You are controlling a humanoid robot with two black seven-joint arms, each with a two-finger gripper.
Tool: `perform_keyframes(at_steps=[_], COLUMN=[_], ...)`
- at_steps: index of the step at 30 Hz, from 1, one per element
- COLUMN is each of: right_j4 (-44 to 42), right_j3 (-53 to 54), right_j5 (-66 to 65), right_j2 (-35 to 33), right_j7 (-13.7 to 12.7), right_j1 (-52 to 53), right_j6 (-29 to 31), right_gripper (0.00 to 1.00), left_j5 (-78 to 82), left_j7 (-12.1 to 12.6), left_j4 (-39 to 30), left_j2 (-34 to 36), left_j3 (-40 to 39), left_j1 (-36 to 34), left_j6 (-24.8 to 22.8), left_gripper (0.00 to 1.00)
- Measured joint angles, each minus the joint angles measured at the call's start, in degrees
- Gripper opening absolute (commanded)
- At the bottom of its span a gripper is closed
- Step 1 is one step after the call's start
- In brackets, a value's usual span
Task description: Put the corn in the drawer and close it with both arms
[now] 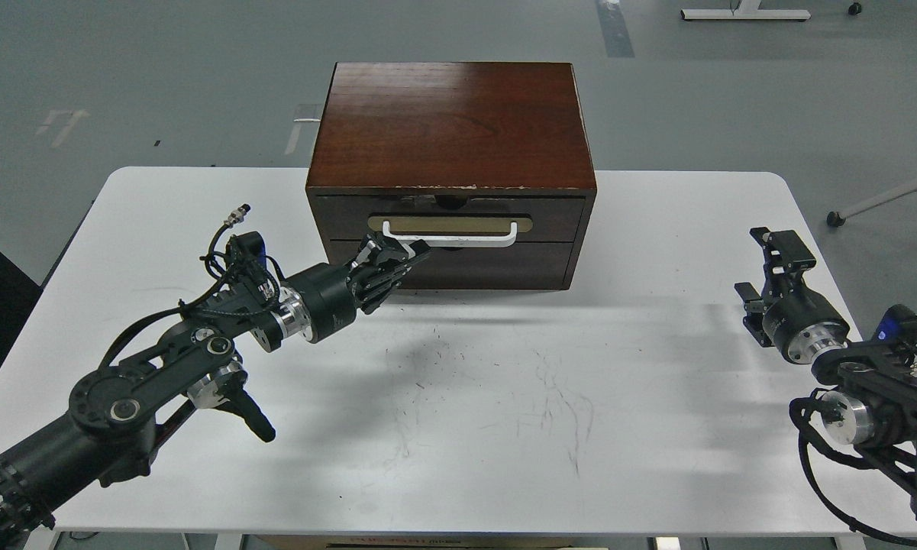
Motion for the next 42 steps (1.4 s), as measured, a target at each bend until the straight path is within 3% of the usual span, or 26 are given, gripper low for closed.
perform_keyframes(at_steps=[11, 17, 20, 21, 22, 23, 24, 28, 36, 42], right_j4=[0.11, 0.18, 0.19, 0.19, 0.19, 0.19, 0.18, 0.04, -0.09, -0.08], right_j3=[0.01, 0.01, 0.08, 0.16, 0.21, 0.28, 0.31, 0.67, 0.99, 1.37], right_j5=[0.00, 0.00, 0.00, 0.00, 0.00, 0.00, 0.00, 0.00, 0.00, -0.01], right_j2=[0.00, 0.01, 0.04, 0.06, 0.08, 0.11, 0.17, 1.06, 1.35, 2.91], right_j7=[0.03, 0.03, 0.03, 0.03, 0.03, 0.03, 0.03, 0.03, 0.02, 0.03], right_j1=[-0.02, -0.02, -0.02, -0.02, -0.02, -0.02, -0.02, 0.01, 0.67, 1.02], right_j6=[0.00, 0.00, 0.00, 0.00, 0.00, 0.00, 0.00, -0.04, -0.17, -0.43], right_gripper=[1.00, 1.00, 1.00, 1.00, 1.00, 1.00, 1.00, 1.00, 1.00, 1.00], left_j5=[-2.05, -2.56, -2.35, -2.35, -2.43, -2.67, -2.93, -5.64, -16.42, -22.99], left_j7=[0.15, -0.37, -1.30, -1.92, -2.75, -3.89, -4.93, -8.20, -8.68, -8.17], left_j4=[0.09, -5.24, -9.07, -10.31, -11.48, -12.64, -13.55, -16.41, -15.33, -12.05], left_j2=[0.10, 3.39, 6.22, 7.13, 8.01, 8.93, 9.68, 12.29, 16.18, 19.09], left_j3=[0.65, 1.11, 0.94, 0.64, 0.32, -0.08, -0.60, -5.40, -14.95, -15.60], left_j1=[-0.73, -0.27, 0.08, 0.11, 0.12, 0.14, 0.14, 0.14, 0.25, 3.77], left_j6=[-1.27, -7.91, -11.93, -12.53, -12.94, -13.20, -13.28, -13.38, -12.79, -2.44], left_gripper=[0.00, 0.00, 0.24, 0.42, 0.53, 0.81, 1.00, 1.00, 1.00, 1.00])
